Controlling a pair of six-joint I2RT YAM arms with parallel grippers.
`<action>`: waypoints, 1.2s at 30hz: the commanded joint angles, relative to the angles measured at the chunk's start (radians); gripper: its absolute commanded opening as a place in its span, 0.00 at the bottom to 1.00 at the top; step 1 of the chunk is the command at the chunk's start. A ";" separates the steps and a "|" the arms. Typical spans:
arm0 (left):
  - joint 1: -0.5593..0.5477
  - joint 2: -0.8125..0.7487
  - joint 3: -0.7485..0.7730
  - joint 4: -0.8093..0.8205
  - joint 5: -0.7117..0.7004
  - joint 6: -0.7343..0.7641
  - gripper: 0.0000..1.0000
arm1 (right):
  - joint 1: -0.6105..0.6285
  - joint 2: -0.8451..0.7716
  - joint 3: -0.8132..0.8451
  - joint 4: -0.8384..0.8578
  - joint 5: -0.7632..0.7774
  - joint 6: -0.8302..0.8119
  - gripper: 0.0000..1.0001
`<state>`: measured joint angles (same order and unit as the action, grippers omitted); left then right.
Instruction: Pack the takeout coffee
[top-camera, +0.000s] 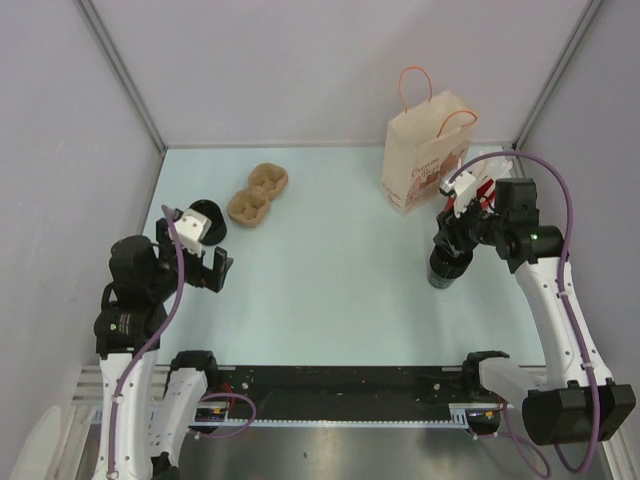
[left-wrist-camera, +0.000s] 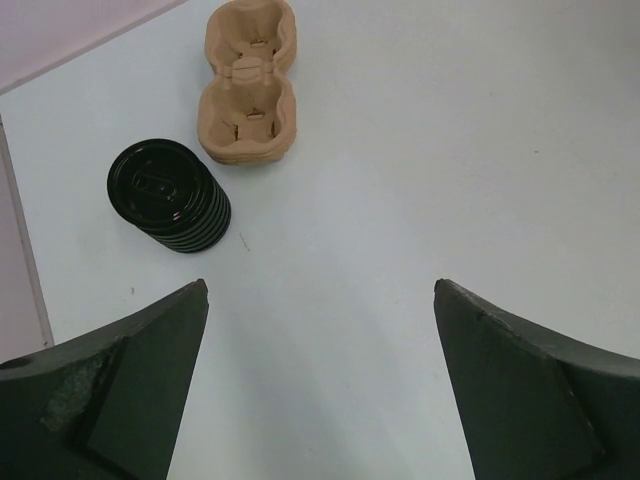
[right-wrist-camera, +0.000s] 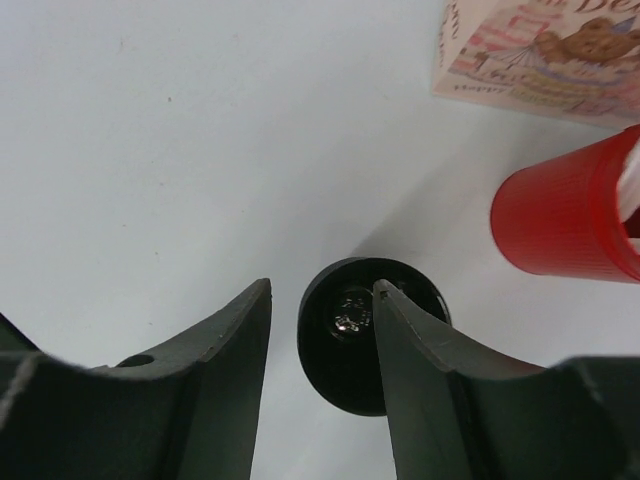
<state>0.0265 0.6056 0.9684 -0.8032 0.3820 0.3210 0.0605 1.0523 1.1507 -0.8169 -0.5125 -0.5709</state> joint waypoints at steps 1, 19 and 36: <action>0.012 -0.032 -0.043 0.075 0.058 -0.020 0.99 | 0.015 0.034 -0.026 0.050 0.019 0.063 0.49; 0.076 -0.012 -0.045 0.093 0.077 -0.046 0.99 | 0.062 0.097 -0.026 -0.077 0.095 0.019 0.41; 0.124 -0.010 -0.048 0.093 0.136 -0.056 0.99 | 0.079 0.161 -0.026 -0.140 0.126 -0.014 0.36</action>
<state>0.1310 0.5957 0.9180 -0.7418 0.4808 0.2874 0.1307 1.2228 1.1164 -0.9493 -0.3965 -0.5766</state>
